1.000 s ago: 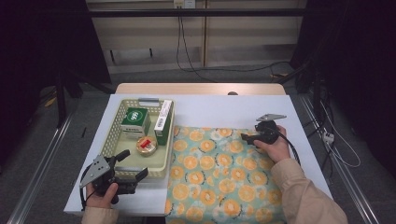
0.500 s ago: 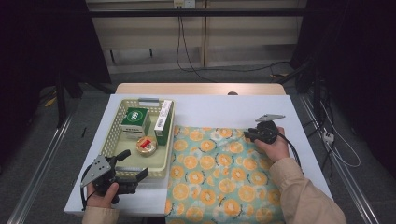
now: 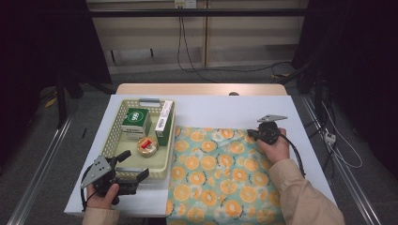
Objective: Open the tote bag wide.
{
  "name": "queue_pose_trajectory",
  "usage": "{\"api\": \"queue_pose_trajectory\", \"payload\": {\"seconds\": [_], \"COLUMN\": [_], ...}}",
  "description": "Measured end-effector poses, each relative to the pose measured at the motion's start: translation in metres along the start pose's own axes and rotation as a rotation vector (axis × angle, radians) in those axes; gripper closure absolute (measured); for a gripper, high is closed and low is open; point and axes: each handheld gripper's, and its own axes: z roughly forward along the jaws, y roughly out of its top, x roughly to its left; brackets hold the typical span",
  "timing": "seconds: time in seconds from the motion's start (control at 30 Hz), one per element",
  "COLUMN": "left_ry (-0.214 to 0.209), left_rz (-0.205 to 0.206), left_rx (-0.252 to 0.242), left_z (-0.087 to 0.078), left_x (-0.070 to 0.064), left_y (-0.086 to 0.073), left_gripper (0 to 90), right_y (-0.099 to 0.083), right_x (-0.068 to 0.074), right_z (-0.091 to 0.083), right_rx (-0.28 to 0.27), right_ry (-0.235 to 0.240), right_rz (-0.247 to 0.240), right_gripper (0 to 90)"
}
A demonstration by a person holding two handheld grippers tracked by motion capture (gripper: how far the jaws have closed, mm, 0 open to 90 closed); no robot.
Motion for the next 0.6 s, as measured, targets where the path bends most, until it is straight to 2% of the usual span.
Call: {"api": "queue_pose_trajectory", "payload": {"seconds": [0.07,0.17,0.3,0.43,0.6], "left_ry": [0.001,0.001,0.004,0.008,0.008], "left_rz": [0.003,0.007,0.004,0.0,0.007], "left_rx": [0.0,0.002,-0.001,-0.004,0.004], "left_z": [0.0,0.0,-0.001,-0.001,-0.001], "left_x": [0.0,0.0,0.0,0.0,-0.001], "left_y": [0.001,0.001,0.001,0.001,0.001], "left_gripper": [3.6,3.6,3.7,3.7,3.7], "right_y": [0.002,0.009,0.02,0.029,0.035], "right_x": [-0.002,-0.004,-0.008,-0.016,-0.029], "right_z": [-0.001,-0.003,-0.006,-0.008,-0.011], "right_rx": [-0.01,-0.021,-0.051,-0.062,-0.075], "right_ry": [0.016,0.012,0.009,-0.018,-0.043], "right_rz": [0.03,0.012,0.023,0.021,0.04], "right_gripper": [90.0,90.0,90.0,90.0,90.0]}}
